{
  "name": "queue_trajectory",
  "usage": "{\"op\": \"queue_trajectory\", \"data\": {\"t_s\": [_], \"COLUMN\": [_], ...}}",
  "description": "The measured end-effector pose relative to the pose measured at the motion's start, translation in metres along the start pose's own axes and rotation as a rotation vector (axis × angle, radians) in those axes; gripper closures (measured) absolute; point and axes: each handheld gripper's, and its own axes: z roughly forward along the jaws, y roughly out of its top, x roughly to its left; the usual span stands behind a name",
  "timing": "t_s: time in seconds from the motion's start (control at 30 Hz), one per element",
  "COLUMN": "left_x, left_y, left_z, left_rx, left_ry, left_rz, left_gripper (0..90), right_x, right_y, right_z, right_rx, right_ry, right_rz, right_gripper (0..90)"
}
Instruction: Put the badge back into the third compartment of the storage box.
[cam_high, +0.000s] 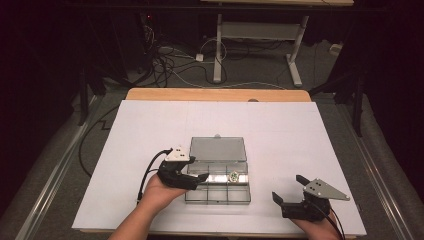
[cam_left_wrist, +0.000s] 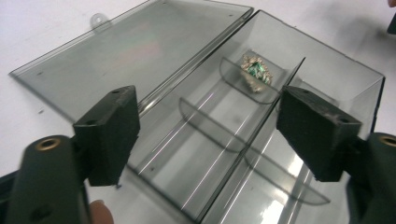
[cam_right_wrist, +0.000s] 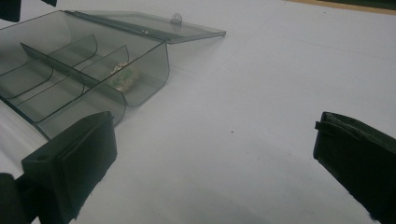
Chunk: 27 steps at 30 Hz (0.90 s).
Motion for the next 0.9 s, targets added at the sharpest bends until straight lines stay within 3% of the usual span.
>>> {"op": "queue_trajectory", "data": {"t_s": [0.17,0.43,0.6,0.9], "left_x": [0.007,0.019,0.028,0.035], "left_y": [-0.010,-0.025,-0.031,-0.038], "left_z": [-0.010,-0.017,-0.022,-0.023], "left_rx": [-0.015,0.016,-0.001,0.004], "left_ry": [0.021,0.061,0.077,0.096], "left_rz": [-0.022,-0.062,-0.093,-0.106], "left_gripper": [12.5,0.0,0.0,0.0], "right_x": [0.001,0.000,0.000,0.002], "right_y": [0.000,0.000,0.002,0.004], "right_z": [-0.001,0.002,0.005,0.011], "right_rx": [-0.002,0.002,0.003,0.003], "right_ry": [-0.001,0.005,0.004,0.012], "right_rz": [0.003,0.000,-0.002,0.004], "right_gripper": [0.4,0.4,0.4,0.5]}}
